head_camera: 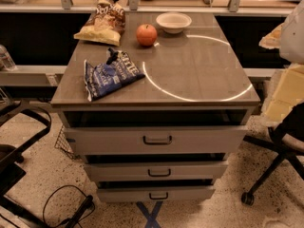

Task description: Pick apple

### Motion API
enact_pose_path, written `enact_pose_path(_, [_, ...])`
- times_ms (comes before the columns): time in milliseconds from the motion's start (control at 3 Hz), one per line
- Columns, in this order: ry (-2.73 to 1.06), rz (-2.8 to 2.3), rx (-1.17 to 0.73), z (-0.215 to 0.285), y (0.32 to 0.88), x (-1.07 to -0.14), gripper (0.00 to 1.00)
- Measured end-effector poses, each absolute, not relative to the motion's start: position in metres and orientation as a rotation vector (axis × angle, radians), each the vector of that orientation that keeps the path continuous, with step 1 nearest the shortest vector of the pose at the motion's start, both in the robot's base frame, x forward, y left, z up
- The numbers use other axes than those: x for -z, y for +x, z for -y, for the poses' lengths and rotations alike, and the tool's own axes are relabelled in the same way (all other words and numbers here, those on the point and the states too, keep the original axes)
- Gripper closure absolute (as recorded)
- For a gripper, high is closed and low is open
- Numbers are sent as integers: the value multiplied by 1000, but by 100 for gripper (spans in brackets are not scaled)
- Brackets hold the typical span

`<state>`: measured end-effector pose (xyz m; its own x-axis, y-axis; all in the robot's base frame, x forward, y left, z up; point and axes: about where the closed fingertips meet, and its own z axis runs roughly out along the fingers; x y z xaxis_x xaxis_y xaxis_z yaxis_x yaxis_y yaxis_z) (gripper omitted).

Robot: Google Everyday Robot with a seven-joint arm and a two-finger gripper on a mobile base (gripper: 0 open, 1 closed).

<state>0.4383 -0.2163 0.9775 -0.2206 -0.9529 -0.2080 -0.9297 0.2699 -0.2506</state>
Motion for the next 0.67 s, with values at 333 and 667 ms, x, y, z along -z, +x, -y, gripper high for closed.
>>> enact_pose_path(333, [-1713,-2222,104,216,441,-978,0])
enact_pose_path(667, [-1662,-2192,109,218,454,-981,0])
